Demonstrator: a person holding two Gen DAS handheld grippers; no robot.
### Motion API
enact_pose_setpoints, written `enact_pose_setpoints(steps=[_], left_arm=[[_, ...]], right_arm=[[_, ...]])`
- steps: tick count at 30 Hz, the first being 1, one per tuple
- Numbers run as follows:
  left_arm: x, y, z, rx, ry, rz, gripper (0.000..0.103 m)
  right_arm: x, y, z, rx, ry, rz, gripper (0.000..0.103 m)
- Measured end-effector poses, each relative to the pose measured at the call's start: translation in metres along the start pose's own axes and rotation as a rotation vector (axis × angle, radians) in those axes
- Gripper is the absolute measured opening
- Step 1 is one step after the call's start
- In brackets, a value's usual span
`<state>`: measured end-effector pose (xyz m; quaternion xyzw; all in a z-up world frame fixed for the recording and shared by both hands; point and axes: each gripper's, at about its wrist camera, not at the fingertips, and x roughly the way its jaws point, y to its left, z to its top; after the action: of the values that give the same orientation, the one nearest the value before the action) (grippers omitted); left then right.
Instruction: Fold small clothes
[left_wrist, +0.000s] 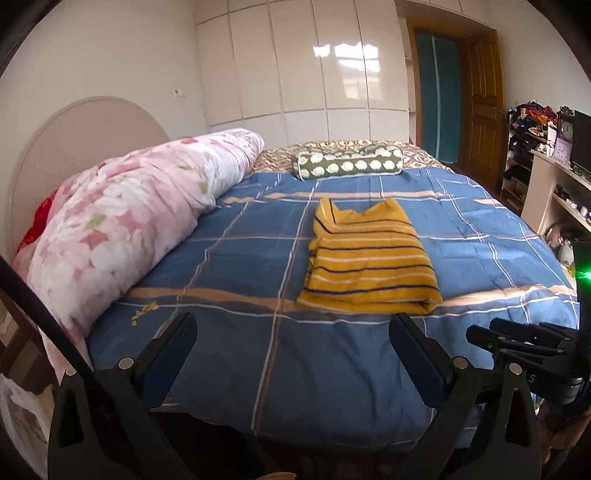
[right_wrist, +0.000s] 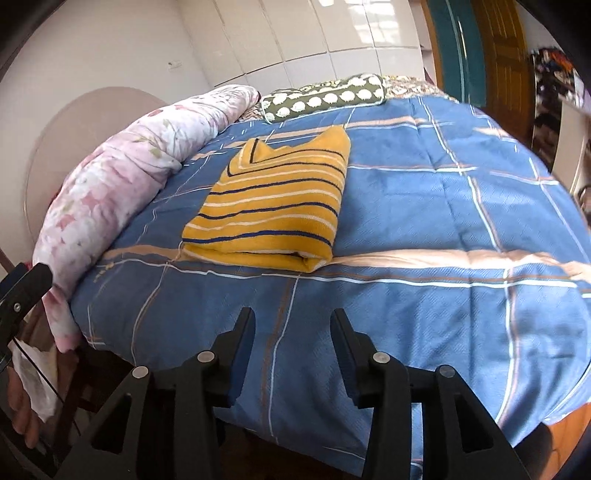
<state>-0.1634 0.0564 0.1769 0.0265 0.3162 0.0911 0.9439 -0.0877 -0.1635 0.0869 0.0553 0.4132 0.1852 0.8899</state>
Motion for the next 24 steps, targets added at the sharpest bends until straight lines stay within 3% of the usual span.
enact_pose_setpoints(steps=[5,24], left_arm=[[0.007,-0.002,-0.005,-0.001,0.041,-0.026,0.103],[0.027,0.004,-0.017,-0.040,0.140,-0.076,0.103]], right_arm=[[0.003,0.005,0.000,-0.038,0.003,-0.056,0.049],[0.010,0.012,-0.001,-0.060,0.029,-0.087,0.052]])
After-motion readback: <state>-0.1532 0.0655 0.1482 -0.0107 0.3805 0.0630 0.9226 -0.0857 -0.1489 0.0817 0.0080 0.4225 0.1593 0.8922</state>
